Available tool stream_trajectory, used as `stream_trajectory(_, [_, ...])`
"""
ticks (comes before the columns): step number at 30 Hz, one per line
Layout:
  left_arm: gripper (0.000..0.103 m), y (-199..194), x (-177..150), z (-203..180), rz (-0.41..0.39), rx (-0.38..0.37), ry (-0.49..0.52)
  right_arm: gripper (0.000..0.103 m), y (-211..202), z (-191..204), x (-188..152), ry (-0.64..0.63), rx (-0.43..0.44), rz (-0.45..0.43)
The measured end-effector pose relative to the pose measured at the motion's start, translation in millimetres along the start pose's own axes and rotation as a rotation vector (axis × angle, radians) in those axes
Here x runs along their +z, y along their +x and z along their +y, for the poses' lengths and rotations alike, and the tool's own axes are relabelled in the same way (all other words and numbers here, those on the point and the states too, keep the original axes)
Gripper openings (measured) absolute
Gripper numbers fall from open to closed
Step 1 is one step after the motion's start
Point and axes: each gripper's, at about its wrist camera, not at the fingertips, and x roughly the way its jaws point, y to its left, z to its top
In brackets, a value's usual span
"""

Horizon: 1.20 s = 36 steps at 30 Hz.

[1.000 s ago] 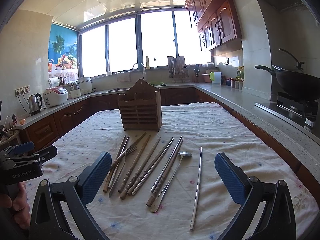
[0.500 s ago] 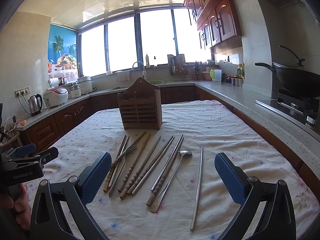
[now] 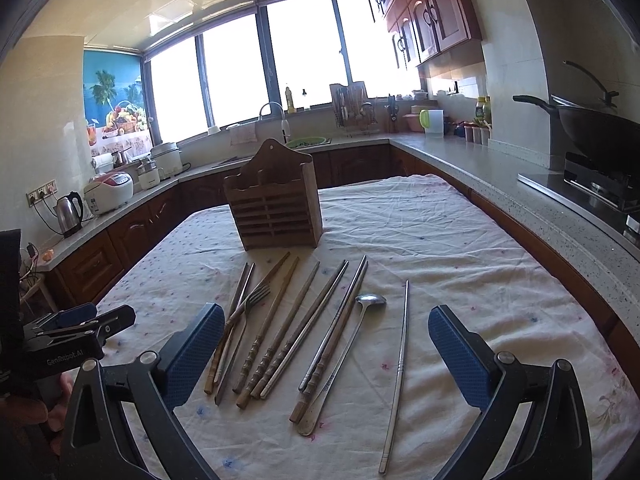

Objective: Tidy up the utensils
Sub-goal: 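Grasp the fork with the left tool while the right tool grasps the steel spoon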

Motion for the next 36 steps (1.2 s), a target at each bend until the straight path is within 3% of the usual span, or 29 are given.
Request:
stream_trajectory(2, [0.082,9,9,-6,0.028,-0.047,0.007,0.09,10,-5,4,0.016,0.007,0.032])
stream_trajectory(6, [0.061,36,29,-25,0.115,-0.134,0.048,0.069,37,-23,10,0.09,0.026,0.136])
stream_trajectory(9, [0.051,58,41,-39,0.171,-0.178,0.083,0.055,58,-36,13,0.145,0.032,0.208])
stream_trajectory(12, [0.044,81,48,-53,0.229,-0.205,0.121,0.047,73,-43,13,0.191,0.048,0.261])
stream_trajectory(17, [0.034,114,51,-69,0.309,-0.217,0.185,0.041,96,-49,12,0.266,0.097,0.334])
stream_trajectory(19, [0.03,126,49,-73,0.337,-0.211,0.206,0.036,107,-51,12,0.274,0.101,0.359])
stream_trajectory(21, [0.02,137,48,-76,0.369,-0.219,0.222,0.034,115,-53,10,0.277,0.098,0.386])
stream_trajectory(23, [0.018,144,47,-79,0.391,-0.221,0.247,0.032,124,-56,9,0.289,0.092,0.408])
stream_trajectory(30, [0.008,154,49,-86,0.392,-0.191,0.329,0.026,147,-63,9,0.275,0.063,0.452])
stream_trajectory(36, [0.006,153,48,-87,0.403,-0.197,0.39,0.026,150,-58,12,0.221,0.045,0.478])
